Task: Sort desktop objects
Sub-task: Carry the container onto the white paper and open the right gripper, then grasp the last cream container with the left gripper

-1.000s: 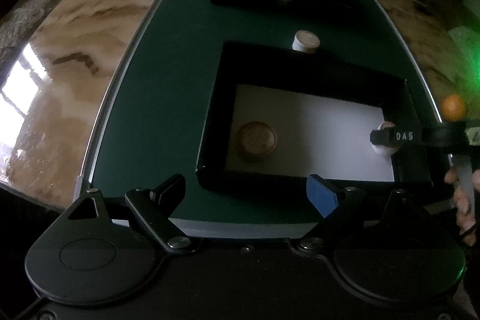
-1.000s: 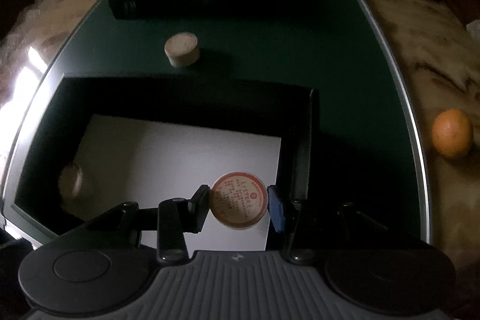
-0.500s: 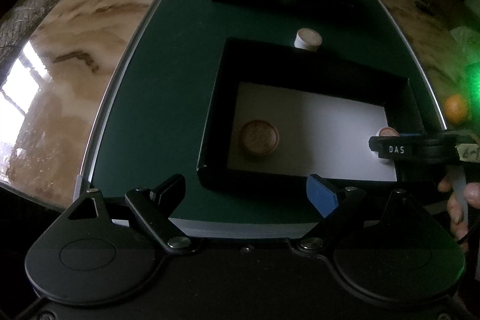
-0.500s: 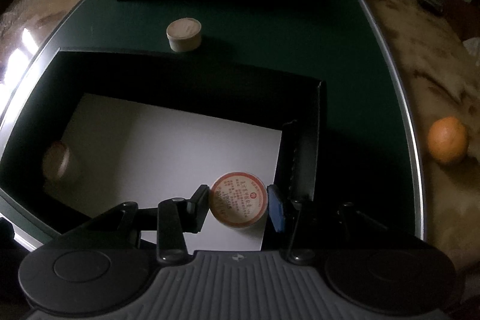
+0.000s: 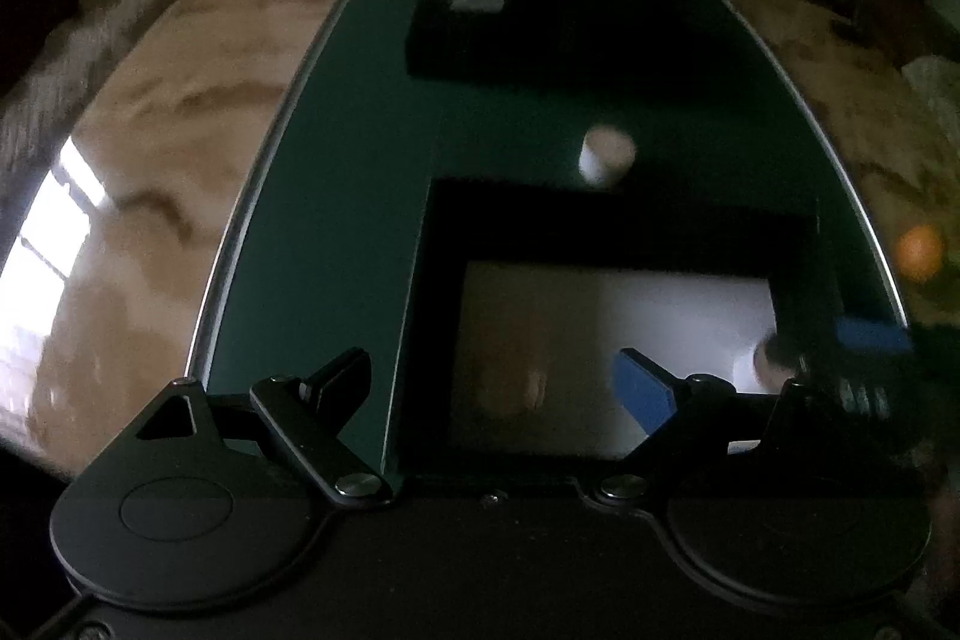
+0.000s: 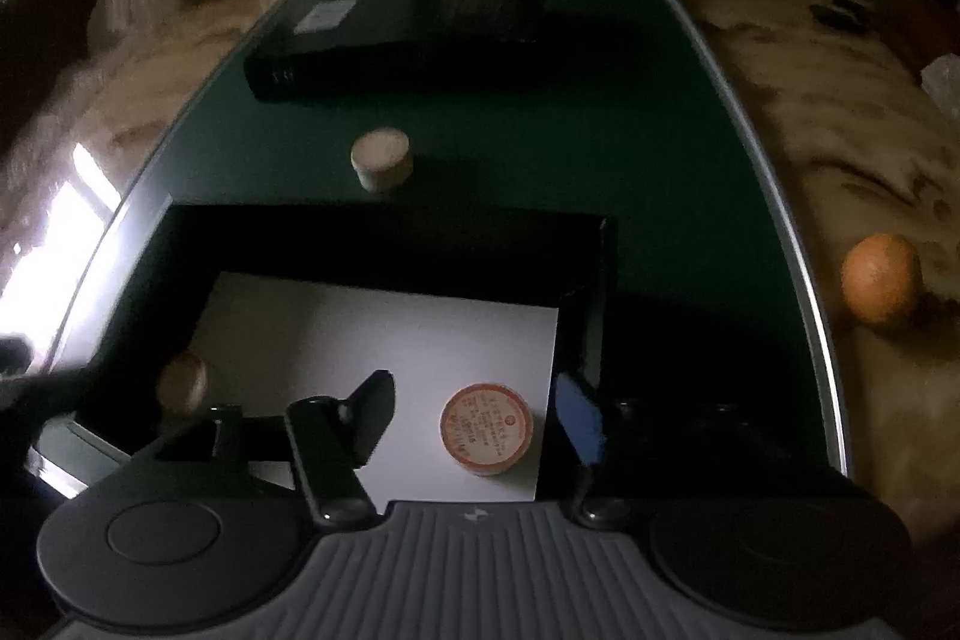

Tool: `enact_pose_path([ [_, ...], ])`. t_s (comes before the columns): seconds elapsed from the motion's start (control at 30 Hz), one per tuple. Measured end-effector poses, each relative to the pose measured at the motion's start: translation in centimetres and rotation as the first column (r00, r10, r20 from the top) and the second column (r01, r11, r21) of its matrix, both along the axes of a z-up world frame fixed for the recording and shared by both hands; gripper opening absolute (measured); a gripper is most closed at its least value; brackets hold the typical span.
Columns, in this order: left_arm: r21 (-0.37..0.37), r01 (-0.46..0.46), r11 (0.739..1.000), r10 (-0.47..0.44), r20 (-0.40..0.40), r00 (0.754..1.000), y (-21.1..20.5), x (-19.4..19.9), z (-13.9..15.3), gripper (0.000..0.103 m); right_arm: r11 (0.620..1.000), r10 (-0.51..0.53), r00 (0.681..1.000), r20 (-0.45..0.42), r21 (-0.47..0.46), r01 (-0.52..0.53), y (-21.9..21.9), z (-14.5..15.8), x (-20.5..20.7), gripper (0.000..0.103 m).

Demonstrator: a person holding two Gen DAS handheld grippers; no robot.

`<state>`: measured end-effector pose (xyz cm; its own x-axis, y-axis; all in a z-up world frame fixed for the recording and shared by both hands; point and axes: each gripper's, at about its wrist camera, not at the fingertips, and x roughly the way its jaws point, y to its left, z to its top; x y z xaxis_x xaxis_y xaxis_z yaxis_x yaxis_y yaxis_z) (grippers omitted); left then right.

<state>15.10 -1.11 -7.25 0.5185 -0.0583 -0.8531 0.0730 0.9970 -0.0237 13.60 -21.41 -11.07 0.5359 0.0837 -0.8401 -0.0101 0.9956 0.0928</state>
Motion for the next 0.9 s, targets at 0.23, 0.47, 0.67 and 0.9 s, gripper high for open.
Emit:
enact_pose_path([
  [0.23, 0.068, 0.020, 0.998, -0.023, 0.041, 0.999, -3.7, 6.5, -0.1, 0.092, 0.999, -0.045, 0.997, 0.058, 0.032, 0.043, -0.8, 1.3, -2.8, 0.070],
  [0.47, 0.098, 0.032, 0.995, -0.032, 0.006, 0.999, -7.5, 12.9, -2.6, 0.092, 0.995, -0.062, 0.996, 0.067, 0.076, 0.057, -1.7, 1.6, -4.3, 0.070],
  [0.67, 0.089, 0.032, 0.996, -0.027, -0.056, 0.998, -9.6, 16.6, -5.7, 0.092, 0.993, -0.068, 0.996, 0.063, 0.099, 0.061, -2.5, 1.2, -4.5, 0.070],
  [0.9, 0.106, 0.019, 0.994, -0.011, -0.074, 0.997, -10.4, 17.9, -7.2, 0.088, 0.989, -0.074, 0.995, 0.061, 0.135, 0.066, -3.3, 0.8, -4.5, 0.070],
])
